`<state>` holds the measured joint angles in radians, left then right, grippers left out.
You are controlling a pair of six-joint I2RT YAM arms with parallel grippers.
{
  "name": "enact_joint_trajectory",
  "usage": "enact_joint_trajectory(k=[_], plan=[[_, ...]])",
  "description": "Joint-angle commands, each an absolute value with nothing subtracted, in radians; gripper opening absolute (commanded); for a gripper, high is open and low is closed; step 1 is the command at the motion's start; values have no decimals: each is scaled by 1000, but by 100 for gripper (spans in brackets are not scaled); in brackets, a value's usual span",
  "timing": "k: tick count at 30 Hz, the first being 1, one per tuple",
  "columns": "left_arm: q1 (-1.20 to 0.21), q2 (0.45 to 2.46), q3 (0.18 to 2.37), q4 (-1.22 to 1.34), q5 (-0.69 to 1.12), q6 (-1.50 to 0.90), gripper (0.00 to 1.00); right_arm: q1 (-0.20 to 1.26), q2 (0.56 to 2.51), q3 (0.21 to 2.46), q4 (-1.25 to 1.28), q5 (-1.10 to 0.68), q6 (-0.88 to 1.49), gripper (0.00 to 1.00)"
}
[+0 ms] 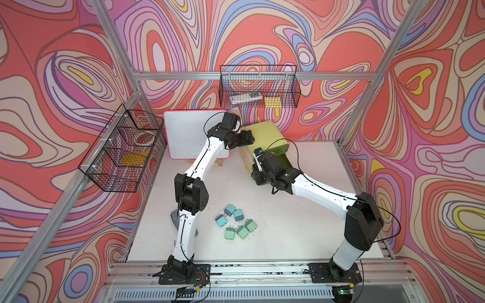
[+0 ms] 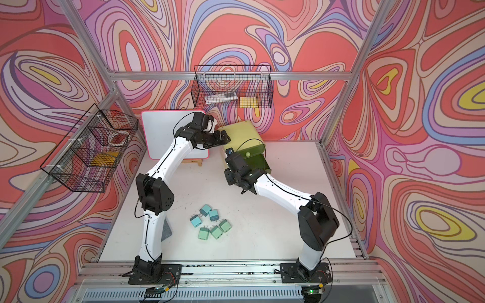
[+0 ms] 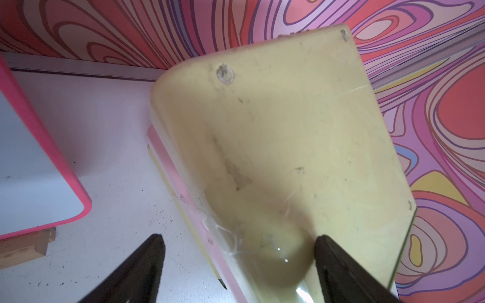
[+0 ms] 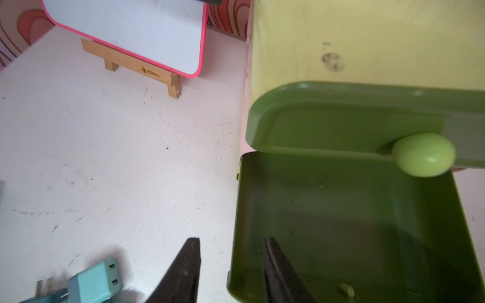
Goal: Place the plugs into the drawer by color
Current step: Open the drawer in the storage box, then pick up the plug from the center of the board.
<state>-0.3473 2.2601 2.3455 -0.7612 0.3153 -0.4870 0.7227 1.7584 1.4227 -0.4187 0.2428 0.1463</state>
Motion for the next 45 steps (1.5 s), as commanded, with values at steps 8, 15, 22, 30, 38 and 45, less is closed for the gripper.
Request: enact_joint_trajectory(k=[8, 15, 22, 30, 38, 45], plan=[[-349, 2267, 2323, -792, 305, -474, 88, 735, 1937, 1629, -590, 288, 45, 43], [-349, 2267, 2323, -795, 305, -472, 88, 735, 1970, 1647, -618, 303, 44, 43], [-350, 2269, 2322, -796, 307, -471, 88, 735, 1968, 1614, -623, 317, 49, 42], [-350, 2267, 2323, -798, 305, -470, 88, 735, 1928, 1560, -617, 338, 55, 42], [-349, 2269, 2323, -795, 303, -469, 89, 734, 1837, 1537, -592, 253, 67, 43], [-350, 2262, 2325, -796, 299, -466, 88, 820, 1675, 1387, -498, 165, 149, 45]])
